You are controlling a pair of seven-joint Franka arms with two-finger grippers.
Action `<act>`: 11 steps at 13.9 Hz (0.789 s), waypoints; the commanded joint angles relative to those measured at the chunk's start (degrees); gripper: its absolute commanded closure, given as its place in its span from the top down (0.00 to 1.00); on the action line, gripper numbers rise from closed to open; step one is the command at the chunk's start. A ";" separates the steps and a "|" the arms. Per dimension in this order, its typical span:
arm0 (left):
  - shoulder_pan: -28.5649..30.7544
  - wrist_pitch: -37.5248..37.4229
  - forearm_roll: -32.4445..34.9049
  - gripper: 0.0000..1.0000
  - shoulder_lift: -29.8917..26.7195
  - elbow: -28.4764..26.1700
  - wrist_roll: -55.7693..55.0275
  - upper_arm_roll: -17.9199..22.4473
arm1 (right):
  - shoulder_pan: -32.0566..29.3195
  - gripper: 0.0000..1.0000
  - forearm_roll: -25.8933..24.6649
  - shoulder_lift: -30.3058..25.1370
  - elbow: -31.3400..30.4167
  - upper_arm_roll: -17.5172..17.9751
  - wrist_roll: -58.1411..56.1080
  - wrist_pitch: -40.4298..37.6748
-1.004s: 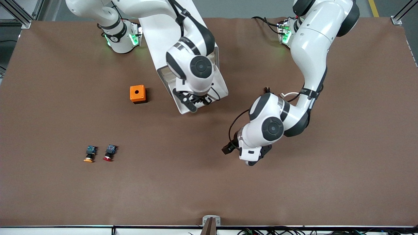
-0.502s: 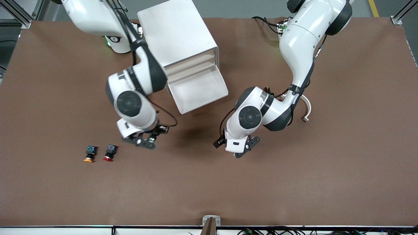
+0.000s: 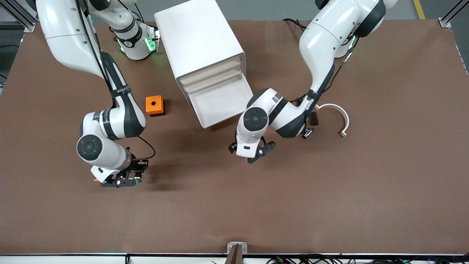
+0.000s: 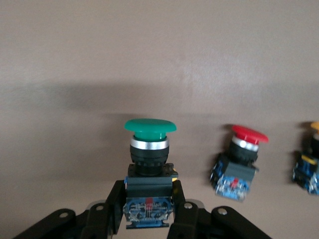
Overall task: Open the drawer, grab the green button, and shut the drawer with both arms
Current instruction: 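Lower the green button beside the red button and open the right gripper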
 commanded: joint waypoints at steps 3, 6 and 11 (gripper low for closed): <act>-5.46 0.78 1.48 1.00 -7.28 -9.82 -3.82 0.81 | -1.69 0.02 -0.59 2.07 0.15 1.15 -0.81 1.65; -7.83 0.87 1.48 1.00 -7.73 -10.54 -5.05 0.72 | -1.69 0.02 -0.50 2.78 0.06 1.15 -0.20 1.65; -10.13 0.87 1.48 1.00 -7.55 -11.50 -6.73 0.63 | -1.34 0.01 -0.15 4.27 -0.12 1.15 1.21 2.00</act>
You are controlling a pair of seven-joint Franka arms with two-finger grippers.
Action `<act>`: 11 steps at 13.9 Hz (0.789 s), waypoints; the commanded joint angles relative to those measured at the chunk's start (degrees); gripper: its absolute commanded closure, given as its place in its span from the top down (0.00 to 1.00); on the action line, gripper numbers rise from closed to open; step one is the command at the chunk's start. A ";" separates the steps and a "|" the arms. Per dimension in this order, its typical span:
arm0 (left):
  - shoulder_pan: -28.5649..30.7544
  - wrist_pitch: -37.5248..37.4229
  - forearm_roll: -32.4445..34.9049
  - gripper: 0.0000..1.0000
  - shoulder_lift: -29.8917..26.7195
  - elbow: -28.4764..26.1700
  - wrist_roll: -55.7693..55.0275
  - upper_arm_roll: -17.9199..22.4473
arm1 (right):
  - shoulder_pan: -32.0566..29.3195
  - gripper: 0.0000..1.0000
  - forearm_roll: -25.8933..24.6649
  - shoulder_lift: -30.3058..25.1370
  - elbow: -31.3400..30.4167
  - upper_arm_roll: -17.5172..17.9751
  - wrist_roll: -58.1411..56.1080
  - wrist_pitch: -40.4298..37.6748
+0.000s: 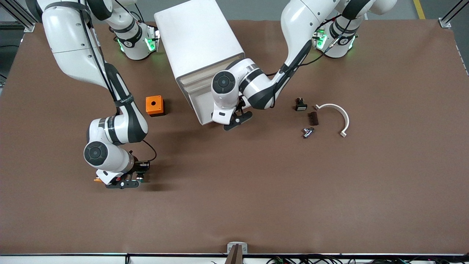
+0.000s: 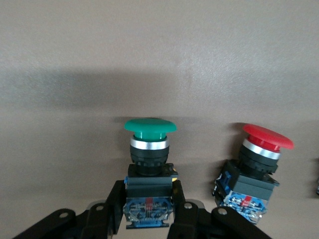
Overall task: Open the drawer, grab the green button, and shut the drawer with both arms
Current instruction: 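Lower the green button beside the red button and open the right gripper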
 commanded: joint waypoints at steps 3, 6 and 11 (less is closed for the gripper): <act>-0.49 0.85 1.28 1.00 -2.10 -3.41 -1.22 0.28 | -0.33 0.99 -1.29 0.32 0.44 0.80 6.67 0.10; -0.67 0.94 1.28 1.00 -1.84 -3.41 -1.13 0.28 | -1.03 1.00 -6.28 -1.08 1.41 0.88 5.91 -1.21; -0.93 1.29 0.58 1.00 -1.22 -3.41 -1.13 -0.24 | -2.96 1.00 -7.88 -7.22 8.09 0.88 -1.98 -21.05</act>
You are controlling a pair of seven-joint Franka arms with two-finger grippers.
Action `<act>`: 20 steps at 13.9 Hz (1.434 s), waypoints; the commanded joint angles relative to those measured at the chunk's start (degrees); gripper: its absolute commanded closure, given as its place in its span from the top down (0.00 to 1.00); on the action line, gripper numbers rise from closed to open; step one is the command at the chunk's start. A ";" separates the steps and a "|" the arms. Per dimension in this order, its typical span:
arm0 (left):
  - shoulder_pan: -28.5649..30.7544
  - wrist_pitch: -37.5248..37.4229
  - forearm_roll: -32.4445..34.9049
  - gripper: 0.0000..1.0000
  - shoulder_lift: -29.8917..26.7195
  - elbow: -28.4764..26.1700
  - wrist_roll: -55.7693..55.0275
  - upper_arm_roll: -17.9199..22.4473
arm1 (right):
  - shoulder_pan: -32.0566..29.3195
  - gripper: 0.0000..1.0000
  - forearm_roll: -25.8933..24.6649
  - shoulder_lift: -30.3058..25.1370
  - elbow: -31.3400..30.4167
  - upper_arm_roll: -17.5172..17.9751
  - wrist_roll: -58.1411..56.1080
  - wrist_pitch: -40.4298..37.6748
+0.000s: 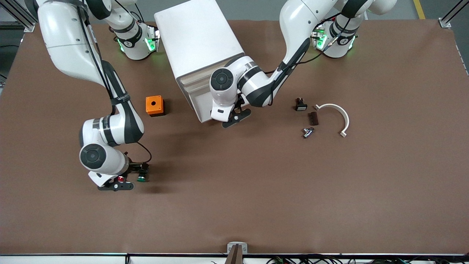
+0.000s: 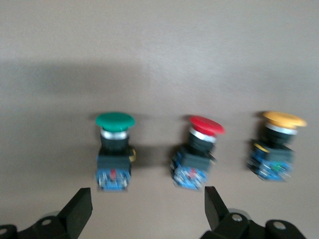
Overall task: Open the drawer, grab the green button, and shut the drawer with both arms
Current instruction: 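Lower the green button beside the red button and open the right gripper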
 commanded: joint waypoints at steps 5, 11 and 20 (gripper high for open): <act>-0.89 1.80 -3.92 1.00 0.25 -2.49 -0.84 -2.06 | -6.02 1.00 -0.51 -17.05 0.62 1.12 -8.29 -20.73; -0.97 1.89 -13.41 1.00 1.13 -2.40 -0.05 -3.56 | -9.00 1.00 4.13 -30.16 -2.79 1.03 -8.28 -29.73; -0.89 2.60 -23.88 1.00 2.72 -2.49 4.00 -4.79 | -10.95 1.00 2.22 -33.17 5.07 1.29 -8.38 -32.35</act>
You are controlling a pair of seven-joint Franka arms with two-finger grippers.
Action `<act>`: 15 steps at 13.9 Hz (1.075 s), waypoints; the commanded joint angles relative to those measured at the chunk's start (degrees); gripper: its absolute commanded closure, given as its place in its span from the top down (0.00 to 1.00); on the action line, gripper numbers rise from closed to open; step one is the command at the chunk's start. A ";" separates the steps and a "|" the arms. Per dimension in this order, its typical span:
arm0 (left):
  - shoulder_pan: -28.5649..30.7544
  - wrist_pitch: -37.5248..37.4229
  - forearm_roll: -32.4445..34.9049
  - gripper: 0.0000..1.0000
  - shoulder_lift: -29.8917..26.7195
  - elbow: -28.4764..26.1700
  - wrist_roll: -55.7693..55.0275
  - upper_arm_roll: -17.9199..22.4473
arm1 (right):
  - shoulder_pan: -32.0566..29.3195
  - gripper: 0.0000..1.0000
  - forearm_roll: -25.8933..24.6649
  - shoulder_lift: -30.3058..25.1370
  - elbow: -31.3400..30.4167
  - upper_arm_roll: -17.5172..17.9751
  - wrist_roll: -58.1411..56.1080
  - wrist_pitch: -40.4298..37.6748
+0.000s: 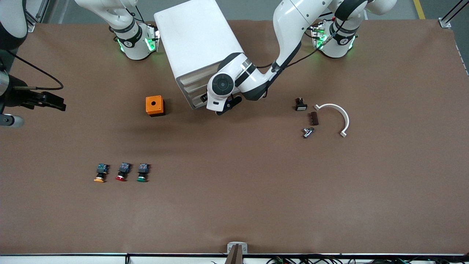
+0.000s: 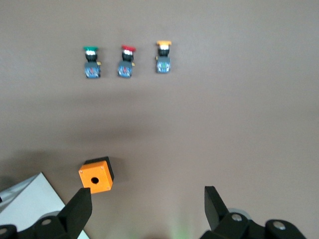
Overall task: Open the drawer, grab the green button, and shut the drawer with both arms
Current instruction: 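Push the open drawer shut with the left gripper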
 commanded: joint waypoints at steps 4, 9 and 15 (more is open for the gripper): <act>0.30 1.36 -2.38 1.00 0.11 -0.10 2.10 -0.58 | -1.20 1.00 -0.81 0.24 5.78 0.73 0.47 -3.37; 5.56 1.10 -1.76 1.00 -2.26 1.56 2.02 -0.58 | -0.49 1.00 2.09 -0.11 5.25 1.08 4.87 -5.84; 12.77 0.92 -0.97 1.00 -6.74 3.68 1.31 0.47 | -1.02 1.00 2.27 -4.93 3.16 0.56 -0.67 -7.33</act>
